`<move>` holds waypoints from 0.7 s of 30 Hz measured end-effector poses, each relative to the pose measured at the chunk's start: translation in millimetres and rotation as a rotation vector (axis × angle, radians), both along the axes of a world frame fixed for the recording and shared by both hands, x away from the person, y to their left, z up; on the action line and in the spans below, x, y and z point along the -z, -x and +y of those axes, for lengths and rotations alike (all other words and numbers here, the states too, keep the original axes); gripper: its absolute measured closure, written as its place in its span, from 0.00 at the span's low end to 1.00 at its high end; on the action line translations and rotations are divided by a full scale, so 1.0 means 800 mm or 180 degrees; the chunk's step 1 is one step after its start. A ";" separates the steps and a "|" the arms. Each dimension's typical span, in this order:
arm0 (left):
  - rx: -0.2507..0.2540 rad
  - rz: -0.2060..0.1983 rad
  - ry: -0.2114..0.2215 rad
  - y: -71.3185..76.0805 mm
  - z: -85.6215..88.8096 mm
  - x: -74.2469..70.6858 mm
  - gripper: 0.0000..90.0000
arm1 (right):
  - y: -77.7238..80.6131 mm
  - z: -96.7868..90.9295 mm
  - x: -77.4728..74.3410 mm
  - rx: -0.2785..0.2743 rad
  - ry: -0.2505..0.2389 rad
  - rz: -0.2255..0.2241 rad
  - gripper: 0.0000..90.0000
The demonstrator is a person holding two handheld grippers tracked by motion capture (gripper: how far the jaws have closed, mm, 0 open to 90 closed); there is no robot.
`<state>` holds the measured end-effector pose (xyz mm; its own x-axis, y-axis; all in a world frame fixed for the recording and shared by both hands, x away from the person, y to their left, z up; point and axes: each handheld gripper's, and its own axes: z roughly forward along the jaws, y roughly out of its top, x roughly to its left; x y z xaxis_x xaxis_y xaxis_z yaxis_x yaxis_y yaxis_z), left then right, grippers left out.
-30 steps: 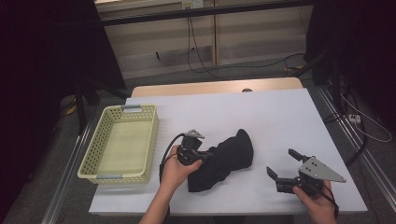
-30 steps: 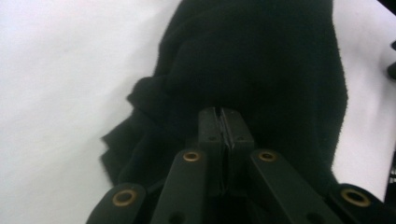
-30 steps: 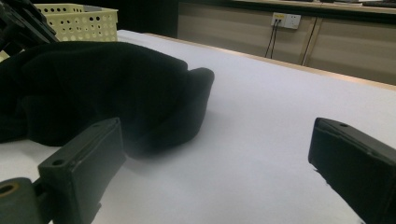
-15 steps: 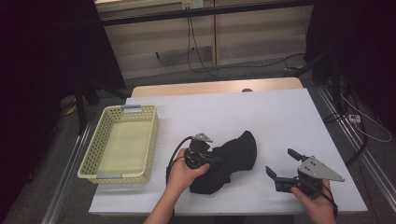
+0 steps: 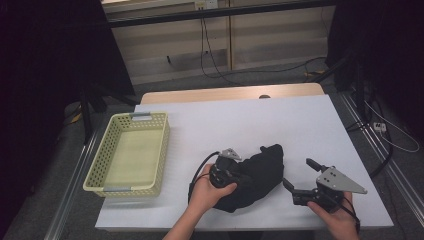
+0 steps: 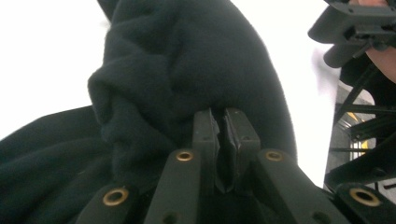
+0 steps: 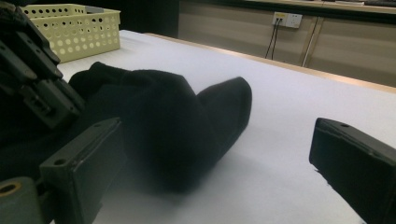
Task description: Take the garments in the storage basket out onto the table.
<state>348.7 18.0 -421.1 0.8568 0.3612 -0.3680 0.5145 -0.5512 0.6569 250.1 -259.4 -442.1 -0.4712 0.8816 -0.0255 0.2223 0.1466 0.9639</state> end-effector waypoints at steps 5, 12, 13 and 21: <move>0.0111 0.0007 -0.0005 0.008 -0.012 0.004 0.90 | -0.002 0.001 -0.005 0.0002 0.0007 -0.0013 0.05; 0.0155 -0.0057 -0.0048 0.014 -0.021 0.007 0.89 | -0.006 0.013 -0.010 -0.0112 0.0058 -0.0004 0.19; 0.0154 -0.0062 -0.0041 0.016 -0.022 0.007 0.88 | -0.008 0.015 -0.010 -0.0122 0.0062 0.0008 0.22; 0.0150 -0.0120 -0.0005 0.014 -0.021 -0.001 0.85 | -0.023 0.027 -0.011 -0.0226 0.0112 0.0134 0.38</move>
